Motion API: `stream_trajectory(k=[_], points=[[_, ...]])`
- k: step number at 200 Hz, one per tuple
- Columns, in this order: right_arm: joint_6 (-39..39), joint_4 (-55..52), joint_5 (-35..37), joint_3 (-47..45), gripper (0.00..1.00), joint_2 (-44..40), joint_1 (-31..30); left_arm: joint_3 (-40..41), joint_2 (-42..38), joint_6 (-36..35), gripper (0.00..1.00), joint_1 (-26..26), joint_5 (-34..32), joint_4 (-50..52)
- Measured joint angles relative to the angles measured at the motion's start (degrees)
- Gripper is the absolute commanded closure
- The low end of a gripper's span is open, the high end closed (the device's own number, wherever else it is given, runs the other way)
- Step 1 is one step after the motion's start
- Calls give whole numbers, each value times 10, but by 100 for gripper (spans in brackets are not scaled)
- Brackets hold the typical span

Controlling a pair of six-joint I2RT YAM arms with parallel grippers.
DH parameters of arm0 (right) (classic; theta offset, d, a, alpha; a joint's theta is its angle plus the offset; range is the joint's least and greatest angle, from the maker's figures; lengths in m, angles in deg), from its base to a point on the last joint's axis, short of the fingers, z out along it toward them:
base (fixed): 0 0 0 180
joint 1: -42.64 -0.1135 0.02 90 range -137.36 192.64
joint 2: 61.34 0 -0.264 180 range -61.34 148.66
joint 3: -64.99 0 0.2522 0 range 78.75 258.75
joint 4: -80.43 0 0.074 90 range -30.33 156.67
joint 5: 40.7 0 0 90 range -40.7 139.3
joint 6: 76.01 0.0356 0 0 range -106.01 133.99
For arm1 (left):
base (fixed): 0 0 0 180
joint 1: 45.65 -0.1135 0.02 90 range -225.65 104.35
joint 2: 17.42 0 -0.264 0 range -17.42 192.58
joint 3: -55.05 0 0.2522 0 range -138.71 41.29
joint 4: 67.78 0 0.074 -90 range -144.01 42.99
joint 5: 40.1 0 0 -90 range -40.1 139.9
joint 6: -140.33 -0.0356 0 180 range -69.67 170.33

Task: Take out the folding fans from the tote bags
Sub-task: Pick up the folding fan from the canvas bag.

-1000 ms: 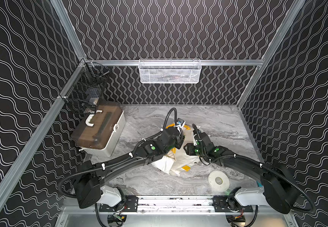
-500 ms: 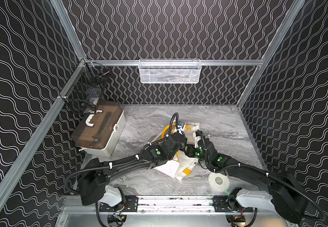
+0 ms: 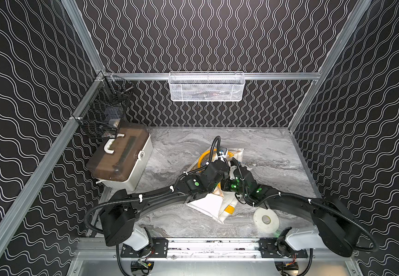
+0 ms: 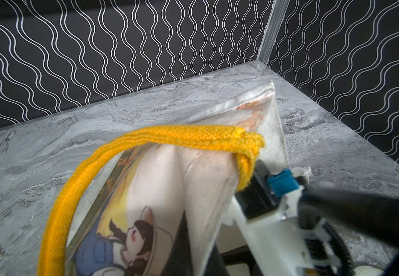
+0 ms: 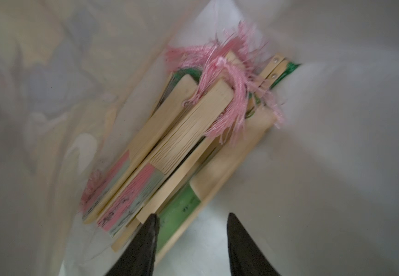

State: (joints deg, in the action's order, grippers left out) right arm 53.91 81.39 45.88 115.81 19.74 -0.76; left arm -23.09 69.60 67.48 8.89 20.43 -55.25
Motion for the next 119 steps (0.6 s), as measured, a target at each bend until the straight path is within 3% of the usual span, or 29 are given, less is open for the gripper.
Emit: stream_trajectory(k=[59,119], points=[[49,28,-18,9,66,61,0,-1,-12,0,100,-3,-3,7],[87,30,-5,-5,66,67,0,2,-8,14,100,-22,-1,4]])
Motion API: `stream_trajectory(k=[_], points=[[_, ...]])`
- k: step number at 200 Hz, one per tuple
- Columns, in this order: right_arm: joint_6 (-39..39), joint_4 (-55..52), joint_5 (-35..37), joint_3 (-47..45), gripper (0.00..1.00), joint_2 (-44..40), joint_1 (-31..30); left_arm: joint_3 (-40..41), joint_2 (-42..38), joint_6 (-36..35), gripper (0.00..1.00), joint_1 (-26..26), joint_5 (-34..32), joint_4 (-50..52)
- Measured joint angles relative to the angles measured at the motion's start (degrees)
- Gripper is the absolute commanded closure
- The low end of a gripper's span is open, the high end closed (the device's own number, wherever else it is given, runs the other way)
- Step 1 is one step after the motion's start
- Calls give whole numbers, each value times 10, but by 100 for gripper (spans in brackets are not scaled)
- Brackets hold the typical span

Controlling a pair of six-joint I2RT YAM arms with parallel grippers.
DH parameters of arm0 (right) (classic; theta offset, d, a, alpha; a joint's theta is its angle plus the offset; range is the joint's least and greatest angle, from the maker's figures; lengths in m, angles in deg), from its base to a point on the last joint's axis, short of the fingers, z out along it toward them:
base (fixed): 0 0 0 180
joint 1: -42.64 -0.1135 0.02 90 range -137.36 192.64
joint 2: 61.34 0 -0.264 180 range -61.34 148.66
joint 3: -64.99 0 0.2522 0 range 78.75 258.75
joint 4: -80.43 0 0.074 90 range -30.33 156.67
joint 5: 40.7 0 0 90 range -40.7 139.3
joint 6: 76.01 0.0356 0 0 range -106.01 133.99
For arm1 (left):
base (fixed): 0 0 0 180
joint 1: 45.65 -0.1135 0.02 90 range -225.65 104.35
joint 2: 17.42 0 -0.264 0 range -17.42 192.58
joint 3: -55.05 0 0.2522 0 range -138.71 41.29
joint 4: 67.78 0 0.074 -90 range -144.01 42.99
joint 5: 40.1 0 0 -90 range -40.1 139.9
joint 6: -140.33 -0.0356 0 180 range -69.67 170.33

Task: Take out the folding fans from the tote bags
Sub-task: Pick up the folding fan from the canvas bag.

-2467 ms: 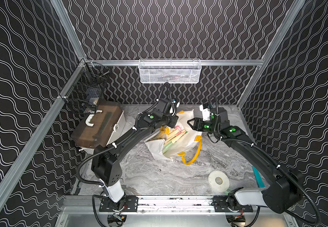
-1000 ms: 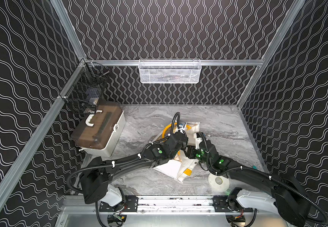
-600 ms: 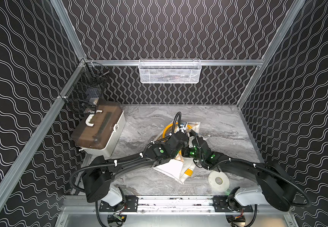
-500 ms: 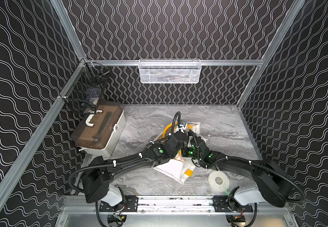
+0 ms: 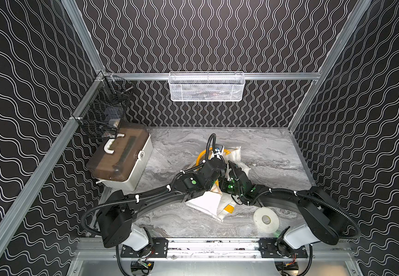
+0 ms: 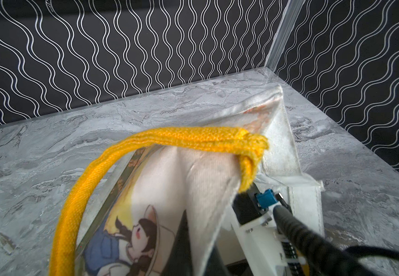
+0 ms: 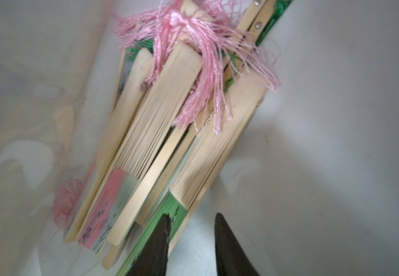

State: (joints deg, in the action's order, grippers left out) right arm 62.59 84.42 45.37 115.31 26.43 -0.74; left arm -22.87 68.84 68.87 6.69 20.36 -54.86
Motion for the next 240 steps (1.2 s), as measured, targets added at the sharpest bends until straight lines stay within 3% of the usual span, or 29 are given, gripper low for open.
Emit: stream_trajectory(k=[66,153,180,204,240], points=[[36,51,-28,-6,62,46,7,1,2,13,100,-3,9,-8],[109,243,-110,-3,58,164,40,5,2,25,100,-3,29,-12],[116,258,-119,13,61,174,40,8,1,25,100,-3,29,-14],[123,270,-129,30,56,198,40,12,1,26,100,-4,29,-15],[139,299,-142,41,65,233,41,13,0,30,100,-12,33,-16]])
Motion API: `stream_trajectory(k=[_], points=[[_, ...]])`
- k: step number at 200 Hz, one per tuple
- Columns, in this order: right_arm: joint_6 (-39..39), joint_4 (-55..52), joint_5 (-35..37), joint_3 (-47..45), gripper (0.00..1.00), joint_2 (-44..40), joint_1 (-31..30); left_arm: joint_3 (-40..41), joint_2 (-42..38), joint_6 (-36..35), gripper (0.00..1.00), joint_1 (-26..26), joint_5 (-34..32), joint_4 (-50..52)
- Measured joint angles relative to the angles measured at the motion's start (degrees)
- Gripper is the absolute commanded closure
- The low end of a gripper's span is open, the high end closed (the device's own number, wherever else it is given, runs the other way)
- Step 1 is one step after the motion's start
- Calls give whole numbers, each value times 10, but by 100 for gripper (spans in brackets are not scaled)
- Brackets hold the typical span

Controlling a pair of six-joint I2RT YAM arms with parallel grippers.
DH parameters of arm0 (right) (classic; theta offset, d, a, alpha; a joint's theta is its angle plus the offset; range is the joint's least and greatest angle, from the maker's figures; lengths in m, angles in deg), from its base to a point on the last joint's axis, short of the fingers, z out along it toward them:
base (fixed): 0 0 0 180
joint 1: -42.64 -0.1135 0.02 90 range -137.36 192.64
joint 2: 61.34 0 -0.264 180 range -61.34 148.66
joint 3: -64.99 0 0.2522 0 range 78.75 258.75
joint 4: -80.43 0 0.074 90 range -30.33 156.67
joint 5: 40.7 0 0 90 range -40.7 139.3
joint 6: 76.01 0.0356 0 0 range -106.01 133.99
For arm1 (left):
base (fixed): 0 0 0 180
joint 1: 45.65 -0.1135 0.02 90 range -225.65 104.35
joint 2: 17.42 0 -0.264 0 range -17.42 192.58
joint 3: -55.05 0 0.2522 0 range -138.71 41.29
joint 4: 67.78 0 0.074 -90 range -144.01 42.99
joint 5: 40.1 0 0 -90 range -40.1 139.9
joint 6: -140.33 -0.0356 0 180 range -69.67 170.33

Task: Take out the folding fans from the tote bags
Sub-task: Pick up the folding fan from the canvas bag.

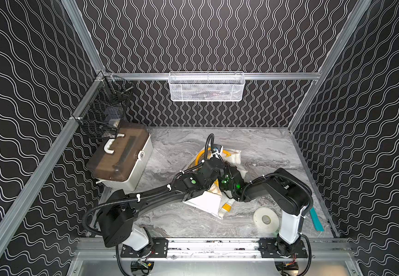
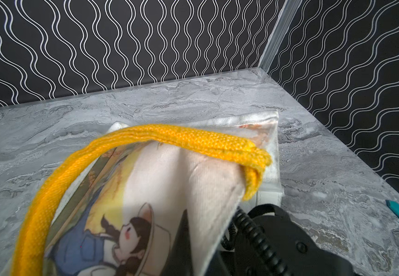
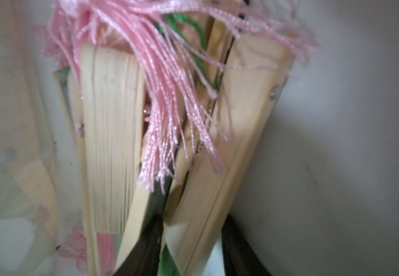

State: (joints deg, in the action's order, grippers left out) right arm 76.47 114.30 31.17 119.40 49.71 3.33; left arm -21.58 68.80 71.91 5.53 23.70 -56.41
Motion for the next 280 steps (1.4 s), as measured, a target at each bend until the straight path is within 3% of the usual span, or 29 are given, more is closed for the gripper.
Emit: stream_trajectory(k=[66,160,280], points=[[8,12,-5,-23,92,-37,7,9,-13,12,100,-26,9,0],[-77,-59,9,-63,93,-194,8,33,-42,7,100,-39,-25,3],[-231,-312,98,-51,95,-512,40,42,-58,-14,100,-66,-73,29]])
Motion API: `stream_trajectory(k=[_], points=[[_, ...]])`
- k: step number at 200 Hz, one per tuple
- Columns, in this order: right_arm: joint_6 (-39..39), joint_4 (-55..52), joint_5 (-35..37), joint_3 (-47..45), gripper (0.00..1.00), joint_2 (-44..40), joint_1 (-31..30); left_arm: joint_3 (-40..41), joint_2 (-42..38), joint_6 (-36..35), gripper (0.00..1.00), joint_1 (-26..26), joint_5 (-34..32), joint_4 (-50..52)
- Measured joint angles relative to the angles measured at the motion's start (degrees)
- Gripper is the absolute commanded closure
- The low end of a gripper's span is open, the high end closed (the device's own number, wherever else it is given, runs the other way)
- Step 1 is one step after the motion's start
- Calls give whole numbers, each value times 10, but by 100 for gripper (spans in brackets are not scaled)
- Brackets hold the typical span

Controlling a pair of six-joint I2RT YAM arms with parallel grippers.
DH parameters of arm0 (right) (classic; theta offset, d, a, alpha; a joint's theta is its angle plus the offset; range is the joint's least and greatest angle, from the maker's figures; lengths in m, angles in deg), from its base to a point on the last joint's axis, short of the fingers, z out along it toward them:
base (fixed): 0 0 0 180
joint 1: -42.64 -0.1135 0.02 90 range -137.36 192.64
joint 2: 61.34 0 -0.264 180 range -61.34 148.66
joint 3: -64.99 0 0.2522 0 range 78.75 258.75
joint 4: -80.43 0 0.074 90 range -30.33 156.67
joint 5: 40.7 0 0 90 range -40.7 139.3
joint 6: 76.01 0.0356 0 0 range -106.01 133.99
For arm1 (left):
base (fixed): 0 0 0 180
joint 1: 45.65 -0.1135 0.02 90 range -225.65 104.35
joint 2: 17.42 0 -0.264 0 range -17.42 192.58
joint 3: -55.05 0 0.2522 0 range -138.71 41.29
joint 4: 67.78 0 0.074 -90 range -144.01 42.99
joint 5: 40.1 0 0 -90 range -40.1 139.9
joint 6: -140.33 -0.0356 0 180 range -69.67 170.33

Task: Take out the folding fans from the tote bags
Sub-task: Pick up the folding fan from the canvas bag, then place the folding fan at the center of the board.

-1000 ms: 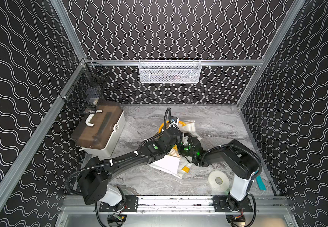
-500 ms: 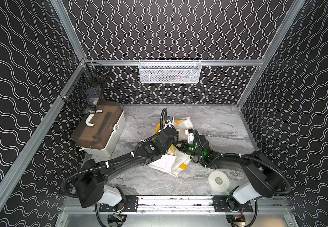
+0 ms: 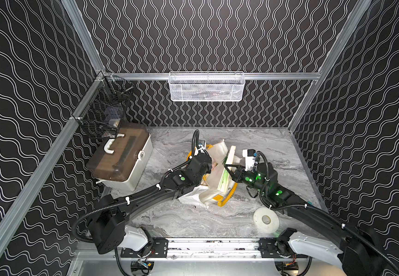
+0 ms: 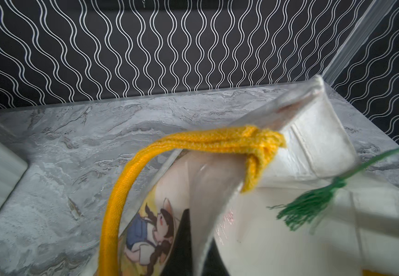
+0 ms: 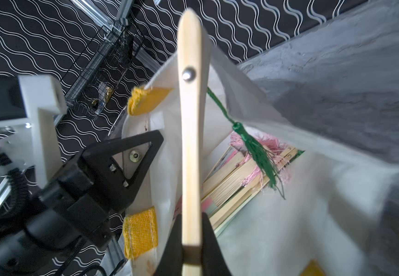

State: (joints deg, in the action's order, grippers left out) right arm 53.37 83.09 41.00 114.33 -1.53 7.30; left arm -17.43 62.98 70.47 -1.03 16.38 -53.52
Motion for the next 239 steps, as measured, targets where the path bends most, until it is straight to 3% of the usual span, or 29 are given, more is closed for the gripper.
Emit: stream_trajectory(k=[36,78,108,164,239], points=[[-15,-37,-7,28,96,-36,55,13,-9,-4,100,-1,-10,2],[-16,-46,-61,54,96,-28,181,29,-28,-4,100,-1,-29,6],[-7,-47,-112,68,96,51,265,30,-41,-8,100,-1,-46,9],[28,-20,-213,76,97,233,363,25,-41,-26,100,-1,-65,24],[35,-7,-269,112,97,372,377,24,-46,-53,100,-1,-69,25]])
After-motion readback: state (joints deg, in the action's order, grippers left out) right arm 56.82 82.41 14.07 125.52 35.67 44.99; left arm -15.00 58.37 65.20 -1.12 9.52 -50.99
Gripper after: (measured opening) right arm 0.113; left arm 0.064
